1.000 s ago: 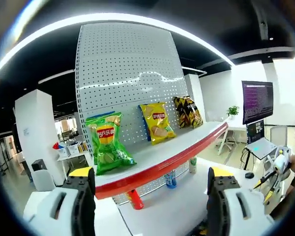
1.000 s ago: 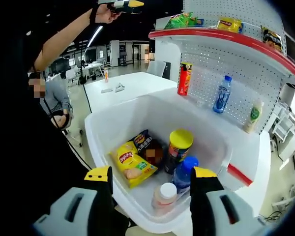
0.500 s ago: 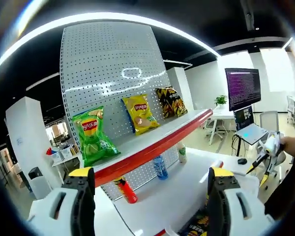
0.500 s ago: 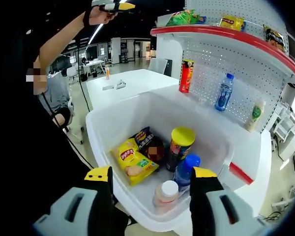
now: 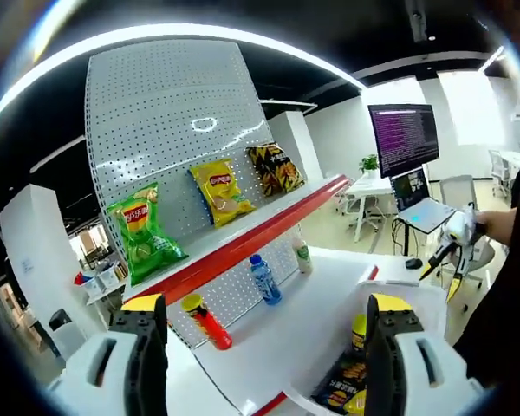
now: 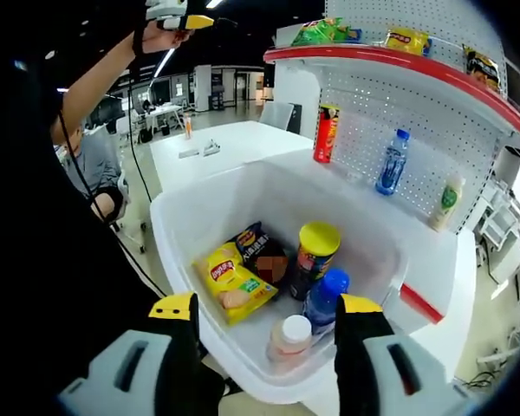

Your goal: Place the items from the shopping basket onto the snack and drink counter

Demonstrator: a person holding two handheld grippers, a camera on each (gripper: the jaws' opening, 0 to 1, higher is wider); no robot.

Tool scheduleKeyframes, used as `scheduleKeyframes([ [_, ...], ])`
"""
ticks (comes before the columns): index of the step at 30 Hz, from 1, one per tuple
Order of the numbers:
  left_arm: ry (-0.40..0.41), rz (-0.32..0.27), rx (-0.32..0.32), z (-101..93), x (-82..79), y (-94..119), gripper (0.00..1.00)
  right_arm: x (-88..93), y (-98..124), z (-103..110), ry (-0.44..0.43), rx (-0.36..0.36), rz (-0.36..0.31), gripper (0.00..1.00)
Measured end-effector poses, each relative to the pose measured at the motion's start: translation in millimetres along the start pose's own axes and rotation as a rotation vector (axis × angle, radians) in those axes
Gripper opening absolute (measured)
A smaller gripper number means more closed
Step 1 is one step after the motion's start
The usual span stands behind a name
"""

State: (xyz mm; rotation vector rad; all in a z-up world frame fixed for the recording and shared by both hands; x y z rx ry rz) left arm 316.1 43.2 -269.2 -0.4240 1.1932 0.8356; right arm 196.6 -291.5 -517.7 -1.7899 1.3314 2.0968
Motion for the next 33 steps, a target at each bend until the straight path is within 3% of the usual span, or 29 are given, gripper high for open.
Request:
scheduleKeyframes([
  [3,0.001,0.002,0.041,-11.8,3.9,2.8,0.95,0.4,1.8,-2.6,0.000,0.009,0.004,0.62],
  [12,-0.009,-0.022,0.083,-23.5,16.3,14.0,0.95,-5.3,2.5,-2.1,0.016,0.005,0.002,0.62],
  [15,-0.018,0.000,0.136,-34.8,24.8,18.1,0.95,-5.2,2.9,-2.1,0.016,0.004,0.004,0.62],
  [20,-0.003,0.051,0.156,-43.8,42.9,20.6,0.95,-4.0,0.9,-2.8,0.019,0.000,0.011,0.62],
  [25,-0.004,0.062,0.201,-60.0,59.3,26.9,0.95,-4.1,-0.7,-3.2,0.020,-0.008,0.013,0.62],
  [29,0.012,0.028,0.302,-80.8,61.2,33.2,0.95,-4.7,-1.9,-5.7,0.023,-0.006,0.017,0.62],
  [33,-0.018,0.075,0.349,-94.6,72.2,36.7,0.95,-7.5,-3.9,-6.9,0.029,-0.008,0.015,0.62],
])
Point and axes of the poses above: the point that each gripper's makers call its tool centre point, and the gripper's own axes: y roughly backward along the fingers, z roughly to its left, x roughly out of its underside, the point moved 4 cm from there along y, roughly backward along the fingers, and after that the axes turned 5 degrees about -z, right-handed, at the moved point
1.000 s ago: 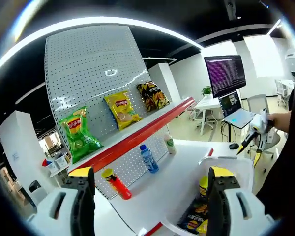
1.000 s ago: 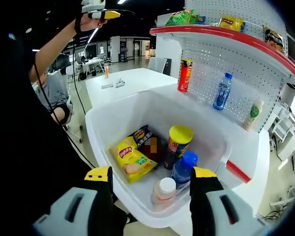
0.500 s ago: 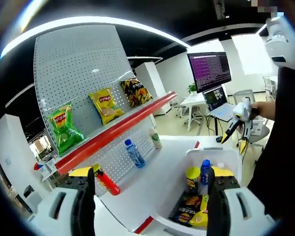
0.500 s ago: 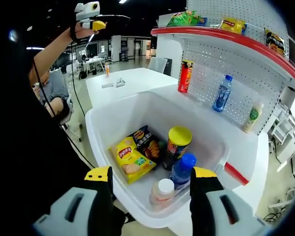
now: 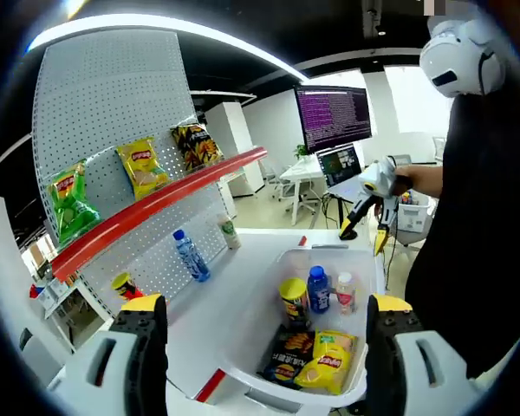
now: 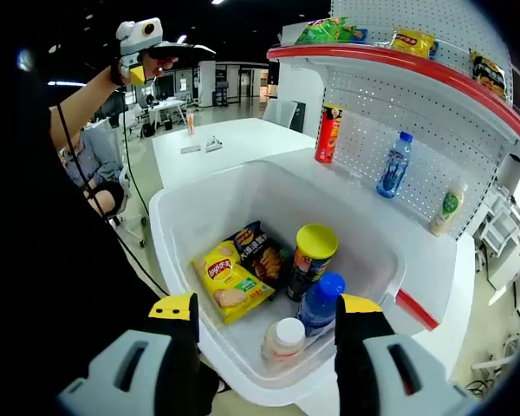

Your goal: Place the items from the shopping basket onto the snack and drink counter

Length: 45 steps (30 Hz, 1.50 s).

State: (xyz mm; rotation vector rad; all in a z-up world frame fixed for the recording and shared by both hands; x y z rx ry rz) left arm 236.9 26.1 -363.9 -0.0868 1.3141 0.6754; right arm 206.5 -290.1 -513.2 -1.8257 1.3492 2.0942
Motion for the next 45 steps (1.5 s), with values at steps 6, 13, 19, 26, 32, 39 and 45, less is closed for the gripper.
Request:
scheduleKeyframes([
  [6,-0.006,0.053,-0.007,-1.1,11.9,-2.4,0.95,-3.6,-2.0,-0.3,0.009,-0.006,-0.002,0.62],
  [13,-0.008,0.064,0.001,-4.1,16.2,-5.5,0.95,-4.6,-3.0,-0.2,0.008,-0.003,-0.002,0.62],
  [19,0.004,0.067,0.008,-8.3,20.9,-6.2,0.95,-2.3,-2.7,1.1,0.004,-0.002,0.001,0.62],
  [26,0.004,0.075,0.027,-17.3,26.6,-6.7,0.95,-2.5,-0.3,0.0,0.011,0.007,0.005,0.64],
  [32,-0.013,0.098,0.022,-20.0,32.1,-6.0,0.95,-7.1,-0.7,-1.2,0.026,0.012,0.003,0.63],
  [39,-0.015,0.079,0.018,-23.2,30.8,-3.4,0.95,-10.4,-8.0,3.6,0.065,-0.011,0.013,0.63],
  [45,-0.012,0.065,0.023,-28.7,29.3,-3.4,0.94,-15.2,-12.4,1.7,0.101,-0.012,0.022,0.66],
])
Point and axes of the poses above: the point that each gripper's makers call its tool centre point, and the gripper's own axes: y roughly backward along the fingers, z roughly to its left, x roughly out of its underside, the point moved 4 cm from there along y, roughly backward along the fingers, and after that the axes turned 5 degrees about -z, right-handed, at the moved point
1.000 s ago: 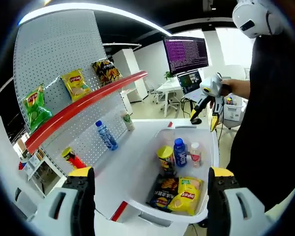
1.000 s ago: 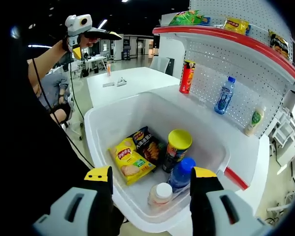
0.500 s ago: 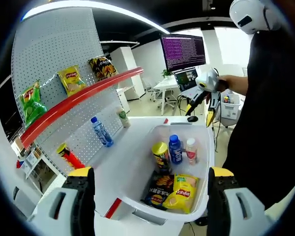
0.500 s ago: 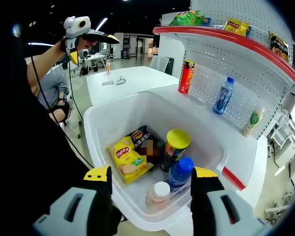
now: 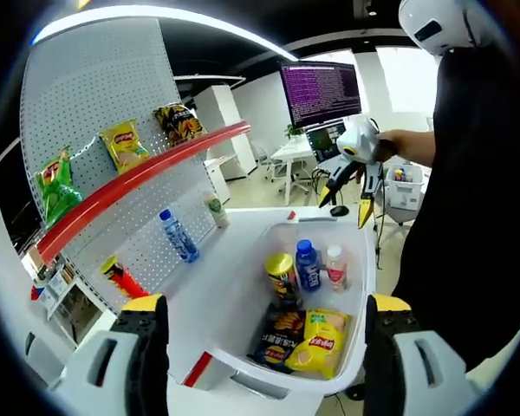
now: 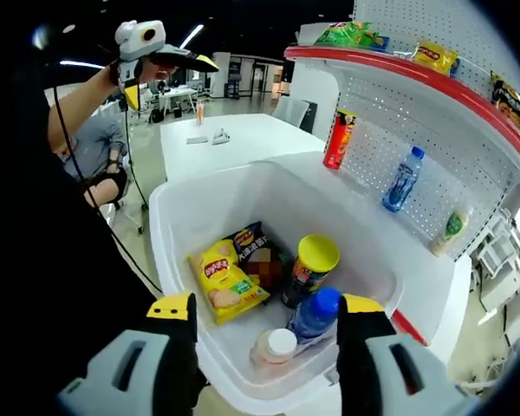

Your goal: Place the items from the shopping basket onto the snack and drink counter

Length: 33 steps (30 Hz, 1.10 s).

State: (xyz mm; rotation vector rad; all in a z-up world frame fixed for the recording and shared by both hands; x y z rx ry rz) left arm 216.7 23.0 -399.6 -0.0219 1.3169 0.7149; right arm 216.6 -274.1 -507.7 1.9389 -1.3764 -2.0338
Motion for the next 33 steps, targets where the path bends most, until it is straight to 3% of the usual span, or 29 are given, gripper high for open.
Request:
scheduleKeyframes([
  [18,0.009,0.014,0.031,-12.5,3.0,-3.0,0.93,-6.5,-26.0,2.8,0.182,-0.052,0.071,0.67],
  [25,0.019,0.020,0.011,-12.6,3.2,-3.7,0.92,-14.4,-45.2,-0.4,0.249,-0.051,0.073,0.67],
  [33,0.030,0.032,0.009,-16.4,5.0,-0.5,0.92,-10.1,-68.4,9.3,0.331,-0.113,0.100,0.67],
])
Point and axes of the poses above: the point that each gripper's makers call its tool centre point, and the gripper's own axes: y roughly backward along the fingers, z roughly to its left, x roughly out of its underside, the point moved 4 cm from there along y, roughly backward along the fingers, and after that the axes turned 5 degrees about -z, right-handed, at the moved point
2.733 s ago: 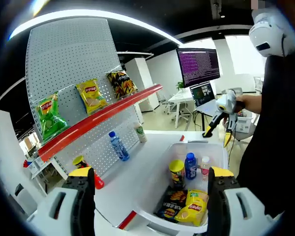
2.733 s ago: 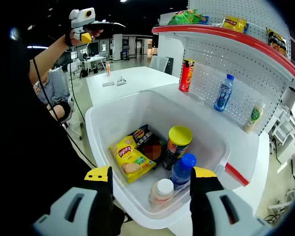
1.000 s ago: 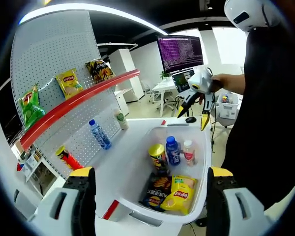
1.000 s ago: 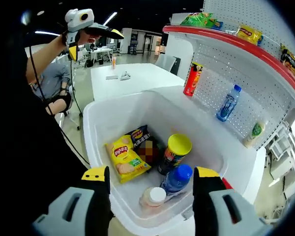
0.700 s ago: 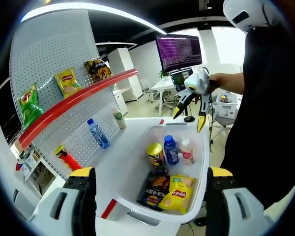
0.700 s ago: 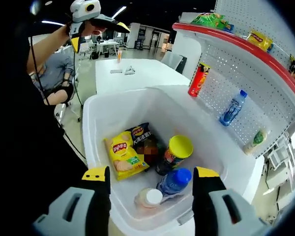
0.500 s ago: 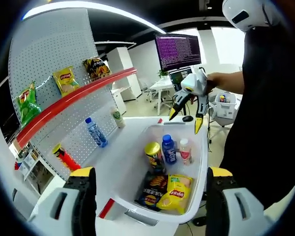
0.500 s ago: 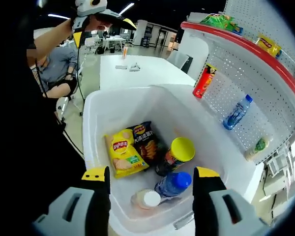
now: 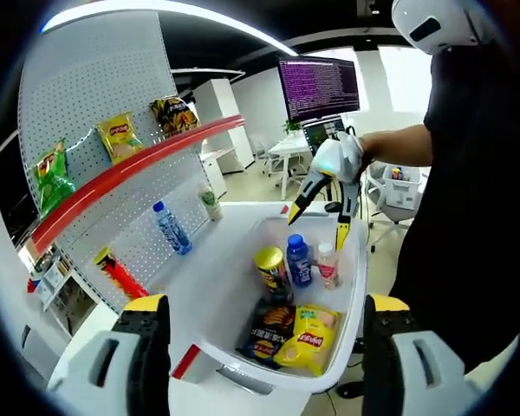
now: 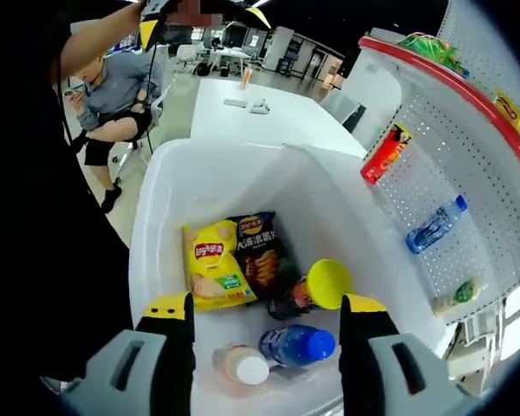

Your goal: Place the items from the shopping basket onto the snack and drink counter

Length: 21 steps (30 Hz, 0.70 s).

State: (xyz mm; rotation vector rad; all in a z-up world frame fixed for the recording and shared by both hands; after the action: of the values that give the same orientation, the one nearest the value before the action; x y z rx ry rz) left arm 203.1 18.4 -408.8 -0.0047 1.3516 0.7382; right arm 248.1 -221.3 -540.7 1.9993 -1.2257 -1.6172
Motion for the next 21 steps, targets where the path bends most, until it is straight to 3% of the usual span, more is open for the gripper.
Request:
scheduleKeyframes([
  [21,0.001,0.056,-0.001,-14.2,12.8,7.7,0.92,-4.6,-47.7,15.4,0.103,-0.117,0.030,0.68],
])
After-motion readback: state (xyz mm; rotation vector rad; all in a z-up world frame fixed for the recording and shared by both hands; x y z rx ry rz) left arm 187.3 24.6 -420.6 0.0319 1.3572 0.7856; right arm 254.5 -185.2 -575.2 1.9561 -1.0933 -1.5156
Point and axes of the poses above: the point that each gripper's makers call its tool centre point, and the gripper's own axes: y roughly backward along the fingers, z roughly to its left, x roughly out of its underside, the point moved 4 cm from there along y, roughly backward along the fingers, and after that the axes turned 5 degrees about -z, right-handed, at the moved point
